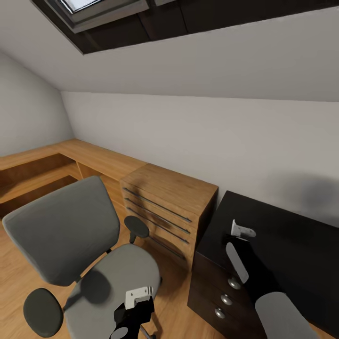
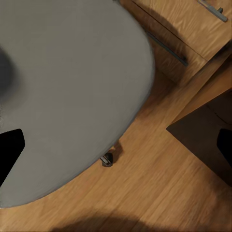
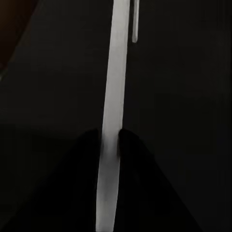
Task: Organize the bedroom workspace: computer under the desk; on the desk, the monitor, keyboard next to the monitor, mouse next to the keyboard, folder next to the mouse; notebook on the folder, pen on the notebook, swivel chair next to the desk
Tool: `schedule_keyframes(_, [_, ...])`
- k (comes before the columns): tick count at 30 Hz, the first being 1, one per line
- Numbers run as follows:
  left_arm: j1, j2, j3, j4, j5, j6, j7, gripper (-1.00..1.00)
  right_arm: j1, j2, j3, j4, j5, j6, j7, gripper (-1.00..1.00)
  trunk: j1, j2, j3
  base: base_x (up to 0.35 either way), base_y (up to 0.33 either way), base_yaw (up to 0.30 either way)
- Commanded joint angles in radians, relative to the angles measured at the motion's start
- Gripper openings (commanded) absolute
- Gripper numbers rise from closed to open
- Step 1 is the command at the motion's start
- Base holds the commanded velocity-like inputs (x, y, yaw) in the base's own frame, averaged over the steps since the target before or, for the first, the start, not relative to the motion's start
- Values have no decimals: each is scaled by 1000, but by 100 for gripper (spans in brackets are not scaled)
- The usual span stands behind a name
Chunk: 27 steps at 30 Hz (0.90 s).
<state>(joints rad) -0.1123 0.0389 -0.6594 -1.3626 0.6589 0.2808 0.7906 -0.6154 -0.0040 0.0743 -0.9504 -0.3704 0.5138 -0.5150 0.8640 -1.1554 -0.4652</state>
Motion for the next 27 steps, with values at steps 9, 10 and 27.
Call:
schedule_keyframes(9, [-1, 2, -31, -3, 2, 3, 11, 100, 75, -5, -6, -204, -8, 67, -9, -100, -35, 63, 27, 0, 0, 0])
schedule_keyframes(10, [-1, 2, -33, -3, 2, 3, 11, 100, 90, -5, -13, -238, -8, 74, -9, -100, -38, 70, 30, 0, 0, 0])
schedule_keyframes(27, [-1, 4, -31, 2, 8, 7, 6, 100, 196, 2, -143, -456, -10, 98, -8, -100, -46, 84, 37, -47, 0, -186])
